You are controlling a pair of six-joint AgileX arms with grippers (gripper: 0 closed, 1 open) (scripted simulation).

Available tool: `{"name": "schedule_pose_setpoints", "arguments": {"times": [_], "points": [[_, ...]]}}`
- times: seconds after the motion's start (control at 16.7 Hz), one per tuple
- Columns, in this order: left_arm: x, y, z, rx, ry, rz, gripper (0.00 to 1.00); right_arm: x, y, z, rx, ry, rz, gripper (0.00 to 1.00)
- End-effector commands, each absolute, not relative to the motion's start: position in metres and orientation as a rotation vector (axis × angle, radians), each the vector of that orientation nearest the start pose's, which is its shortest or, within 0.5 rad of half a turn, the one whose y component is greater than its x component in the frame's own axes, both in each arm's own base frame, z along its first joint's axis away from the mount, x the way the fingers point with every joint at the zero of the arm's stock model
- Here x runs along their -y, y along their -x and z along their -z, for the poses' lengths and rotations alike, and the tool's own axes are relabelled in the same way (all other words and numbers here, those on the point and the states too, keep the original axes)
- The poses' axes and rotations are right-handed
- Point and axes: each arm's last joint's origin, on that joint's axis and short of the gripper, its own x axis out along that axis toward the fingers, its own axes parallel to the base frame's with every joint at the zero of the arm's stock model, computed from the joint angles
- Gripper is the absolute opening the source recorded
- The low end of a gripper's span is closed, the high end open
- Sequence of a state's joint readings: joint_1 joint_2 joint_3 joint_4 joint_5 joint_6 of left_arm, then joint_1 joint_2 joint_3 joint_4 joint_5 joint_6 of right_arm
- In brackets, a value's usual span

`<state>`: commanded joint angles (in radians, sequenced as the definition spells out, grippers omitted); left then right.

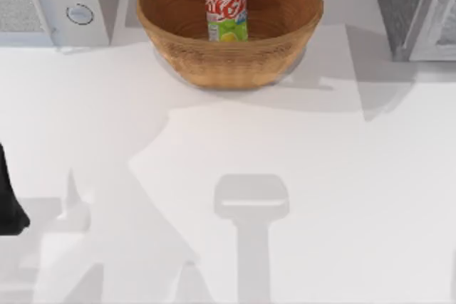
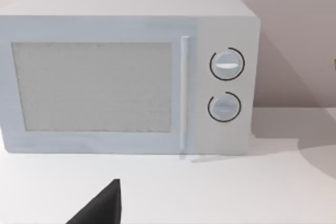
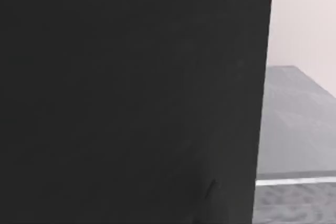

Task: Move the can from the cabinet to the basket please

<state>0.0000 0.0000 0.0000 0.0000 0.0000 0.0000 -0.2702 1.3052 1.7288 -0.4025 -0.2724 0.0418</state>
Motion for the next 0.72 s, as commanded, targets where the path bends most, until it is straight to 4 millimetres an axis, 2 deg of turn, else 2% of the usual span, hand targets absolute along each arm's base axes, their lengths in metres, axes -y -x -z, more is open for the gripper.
{"name": "schedule_pose_setpoints", "arguments": {"times": [0.18,0.42,0.6,0.72], "points": [[0.001,-0.106,-0.160,0.000,0.000,0.000,1.00,0.004,-0.252,-0.512,0.013,-0.023,-0.006,1.00],[0.001,-0.106,-0.160,0.000,0.000,0.000,1.00,-0.054,-0.244,-0.511,0.005,-0.016,0.001,1.00],[0.001,-0.106,-0.160,0.000,0.000,0.000,1.00,-0.083,-0.234,-0.510,0.000,-0.008,0.002,1.00],[0.001,-0.106,-0.160,0.000,0.000,0.000,1.00,-0.095,-0.228,-0.510,-0.002,-0.004,0.001,1.00]]}}
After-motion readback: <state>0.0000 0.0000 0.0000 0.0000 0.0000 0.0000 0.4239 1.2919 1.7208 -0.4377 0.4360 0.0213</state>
